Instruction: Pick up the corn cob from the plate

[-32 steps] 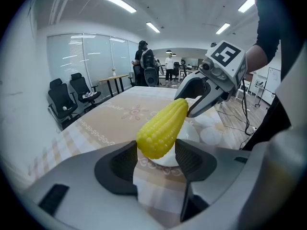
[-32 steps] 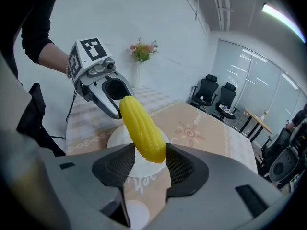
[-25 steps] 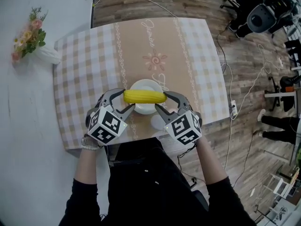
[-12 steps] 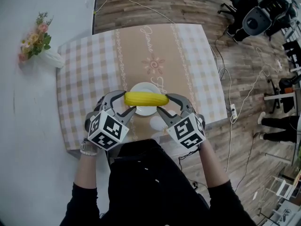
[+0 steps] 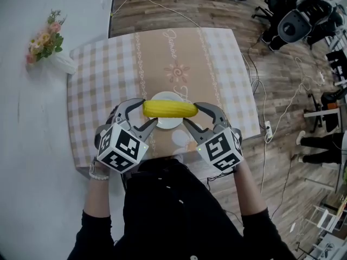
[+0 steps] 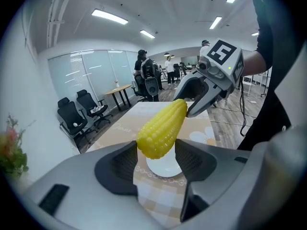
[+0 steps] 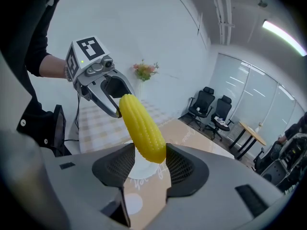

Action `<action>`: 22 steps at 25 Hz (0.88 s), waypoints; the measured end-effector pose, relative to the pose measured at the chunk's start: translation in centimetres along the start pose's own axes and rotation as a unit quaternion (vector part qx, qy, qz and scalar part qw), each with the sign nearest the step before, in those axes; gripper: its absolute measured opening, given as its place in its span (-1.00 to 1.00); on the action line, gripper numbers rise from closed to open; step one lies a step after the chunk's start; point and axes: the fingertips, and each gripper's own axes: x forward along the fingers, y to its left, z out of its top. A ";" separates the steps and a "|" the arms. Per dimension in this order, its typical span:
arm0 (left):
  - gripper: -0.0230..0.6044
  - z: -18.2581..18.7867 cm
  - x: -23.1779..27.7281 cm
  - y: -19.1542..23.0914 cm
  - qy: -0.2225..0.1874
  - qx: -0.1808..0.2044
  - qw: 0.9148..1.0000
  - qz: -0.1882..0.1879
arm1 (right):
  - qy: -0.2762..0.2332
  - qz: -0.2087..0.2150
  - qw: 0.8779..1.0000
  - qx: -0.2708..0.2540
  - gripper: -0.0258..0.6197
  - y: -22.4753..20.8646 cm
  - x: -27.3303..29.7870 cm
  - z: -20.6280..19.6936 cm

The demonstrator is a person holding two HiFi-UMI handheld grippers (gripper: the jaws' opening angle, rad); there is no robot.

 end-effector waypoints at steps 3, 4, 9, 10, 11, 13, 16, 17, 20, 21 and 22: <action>-0.10 0.6 -0.7 -0.2 -0.002 0.004 1.000 0.006 | -0.003 -0.002 1.000 -0.004 -0.19 0.0 -0.7 0.4; -0.10 0.8 -0.9 -0.2 -0.002 0.006 1.000 0.007 | -0.004 -0.003 1.000 -0.005 -0.20 0.1 -1.0 0.6; -0.10 1.8 -1.9 -0.9 -0.003 0.011 1.000 0.013 | -0.009 -0.006 1.000 -0.011 -0.20 0.2 -2.5 0.9; -0.10 2.0 -2.1 -1.1 -0.004 0.011 1.000 0.014 | -0.008 -0.007 1.000 -0.012 -0.20 0.2 -2.8 0.9; -0.10 2.1 -2.3 -1.2 -0.004 0.011 1.000 0.015 | -0.008 -0.008 1.000 -0.014 -0.20 0.3 -3.0 1.0; -0.10 2.3 -2.6 -1.4 -0.005 0.011 1.000 0.017 | -0.008 -0.010 1.000 -0.018 -0.20 0.4 -3.4 1.2; -0.10 2.6 -2.9 -1.8 -0.009 0.012 1.000 0.020 | -0.008 -0.014 1.000 -0.022 -0.20 0.5 -4.0 1.2; -0.10 2.8 -3.0 -1.9 -0.010 0.014 1.000 0.022 | -0.008 -0.015 1.000 -0.023 -0.20 0.5 -4.2 1.2; -0.11 3.4 -3.5 -2.1 -0.013 0.023 0.999 0.026 | -0.011 -0.019 1.000 -0.022 -0.20 0.5 -4.9 1.4; -0.10 3.6 -3.6 -2.2 -0.014 0.026 0.999 0.026 | -0.012 -0.020 0.999 -0.021 -0.20 0.5 -5.1 1.4; -0.10 3.7 -3.7 -2.3 -0.015 0.028 0.999 0.027 | -0.013 -0.022 0.999 -0.021 -0.20 0.5 -5.3 1.4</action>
